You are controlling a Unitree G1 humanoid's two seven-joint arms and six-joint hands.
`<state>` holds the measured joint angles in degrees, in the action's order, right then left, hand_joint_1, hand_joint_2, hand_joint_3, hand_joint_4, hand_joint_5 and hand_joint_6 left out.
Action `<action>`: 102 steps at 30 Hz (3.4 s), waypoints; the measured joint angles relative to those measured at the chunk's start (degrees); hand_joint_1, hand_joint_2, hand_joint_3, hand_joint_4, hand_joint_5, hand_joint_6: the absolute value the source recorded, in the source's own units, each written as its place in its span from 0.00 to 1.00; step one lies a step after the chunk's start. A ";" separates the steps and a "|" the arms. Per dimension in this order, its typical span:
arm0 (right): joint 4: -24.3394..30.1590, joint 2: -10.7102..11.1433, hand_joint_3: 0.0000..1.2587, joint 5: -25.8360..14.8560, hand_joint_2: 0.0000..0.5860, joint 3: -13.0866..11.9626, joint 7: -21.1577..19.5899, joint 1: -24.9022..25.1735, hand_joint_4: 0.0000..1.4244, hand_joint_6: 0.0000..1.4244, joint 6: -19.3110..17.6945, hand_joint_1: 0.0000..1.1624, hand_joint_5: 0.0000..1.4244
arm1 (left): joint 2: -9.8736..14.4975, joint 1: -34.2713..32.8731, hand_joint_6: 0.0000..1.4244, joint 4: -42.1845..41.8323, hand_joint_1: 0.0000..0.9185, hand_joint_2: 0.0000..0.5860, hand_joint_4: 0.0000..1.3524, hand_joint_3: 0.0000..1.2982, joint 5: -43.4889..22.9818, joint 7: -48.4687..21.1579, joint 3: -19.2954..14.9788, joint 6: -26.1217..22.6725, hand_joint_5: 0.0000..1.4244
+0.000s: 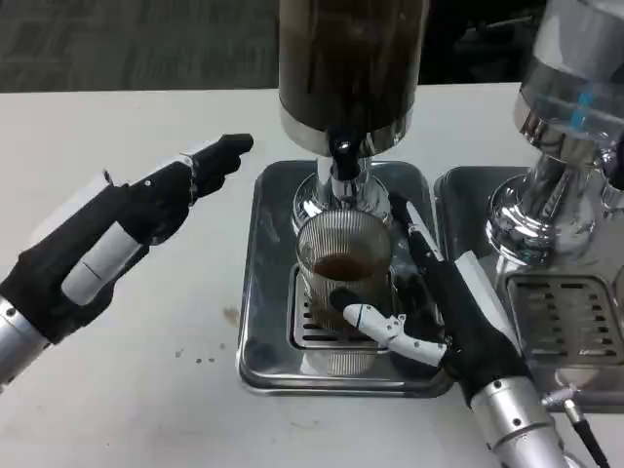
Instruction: Grasp the cup under the faucet to collect the drink, then remove the cup.
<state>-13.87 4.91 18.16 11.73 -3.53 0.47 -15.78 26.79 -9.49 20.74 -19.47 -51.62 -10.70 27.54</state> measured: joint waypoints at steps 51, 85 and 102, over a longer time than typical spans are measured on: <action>-19.88 -0.88 0.00 -1.97 0.29 -1.77 -1.52 9.52 0.00 0.05 -11.72 0.65 0.00 | 0.46 0.67 0.03 4.54 0.00 0.19 0.04 0.13 2.02 0.09 0.09 -1.38 0.04; -20.66 -2.72 0.24 0.63 0.31 0.55 -8.36 10.75 0.23 0.31 -10.66 0.67 0.27 | 1.58 0.35 0.04 6.89 0.00 0.21 0.07 0.16 2.08 0.94 0.13 -1.58 0.06; -21.28 -3.62 0.38 4.62 0.33 1.28 -17.60 8.90 0.36 0.53 -13.24 0.68 0.44 | 1.63 0.39 0.04 6.89 0.00 0.22 0.08 0.17 2.08 0.96 0.13 -1.76 0.06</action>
<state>-35.15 1.29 22.78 13.00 -21.13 9.37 -29.02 28.41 -9.10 27.64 -17.38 -50.66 -10.57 25.77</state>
